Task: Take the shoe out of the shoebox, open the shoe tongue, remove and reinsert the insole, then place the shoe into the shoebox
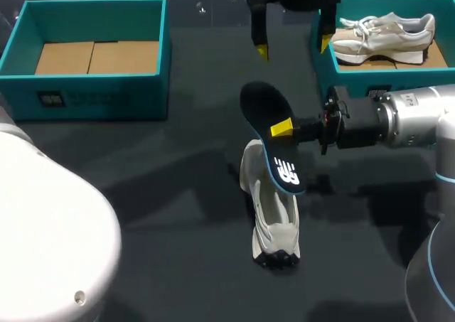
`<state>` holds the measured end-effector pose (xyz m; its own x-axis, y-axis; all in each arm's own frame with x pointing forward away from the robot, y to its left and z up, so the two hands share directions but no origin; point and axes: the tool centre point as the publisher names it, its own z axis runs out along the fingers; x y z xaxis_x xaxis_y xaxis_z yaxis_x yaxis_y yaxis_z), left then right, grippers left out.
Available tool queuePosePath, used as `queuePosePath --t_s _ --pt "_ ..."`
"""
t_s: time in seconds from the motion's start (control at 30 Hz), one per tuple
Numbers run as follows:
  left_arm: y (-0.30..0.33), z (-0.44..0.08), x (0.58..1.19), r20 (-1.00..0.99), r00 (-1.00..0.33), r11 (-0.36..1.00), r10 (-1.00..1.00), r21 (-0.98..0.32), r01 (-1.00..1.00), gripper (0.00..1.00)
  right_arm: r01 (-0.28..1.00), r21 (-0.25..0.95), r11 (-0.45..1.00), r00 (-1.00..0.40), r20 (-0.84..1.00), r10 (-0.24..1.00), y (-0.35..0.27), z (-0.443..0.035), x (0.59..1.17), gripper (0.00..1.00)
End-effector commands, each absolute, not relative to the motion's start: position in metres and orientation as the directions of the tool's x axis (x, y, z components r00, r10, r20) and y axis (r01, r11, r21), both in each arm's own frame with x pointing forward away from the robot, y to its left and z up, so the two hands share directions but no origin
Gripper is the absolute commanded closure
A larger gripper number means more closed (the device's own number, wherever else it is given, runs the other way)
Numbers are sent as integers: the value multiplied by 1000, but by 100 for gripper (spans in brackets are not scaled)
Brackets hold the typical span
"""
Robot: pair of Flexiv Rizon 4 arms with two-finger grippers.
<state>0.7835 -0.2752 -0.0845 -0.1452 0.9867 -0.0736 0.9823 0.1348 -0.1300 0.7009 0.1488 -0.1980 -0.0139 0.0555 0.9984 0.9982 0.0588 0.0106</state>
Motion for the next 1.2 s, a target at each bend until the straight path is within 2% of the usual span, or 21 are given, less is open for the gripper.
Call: queuePosePath --t_s 0.03,0.57,1.07,1.2 --pt "-239 -91 768 -424 -163 129 891 -108 986 0 998 11 56 -14 998 57 150 -198 700 100" --pt "-207 -107 753 -740 -157 91 654 -129 987 0 998 11 56 -14 998 57 150 -198 700 100" --pt "-207 -107 753 -740 -157 91 654 -129 987 0 998 11 56 -14 998 57 150 -198 700 100" --pt "-196 -126 752 -800 -137 78 584 -113 991 0 998 11 56 -14 998 57 150 -198 700 100"
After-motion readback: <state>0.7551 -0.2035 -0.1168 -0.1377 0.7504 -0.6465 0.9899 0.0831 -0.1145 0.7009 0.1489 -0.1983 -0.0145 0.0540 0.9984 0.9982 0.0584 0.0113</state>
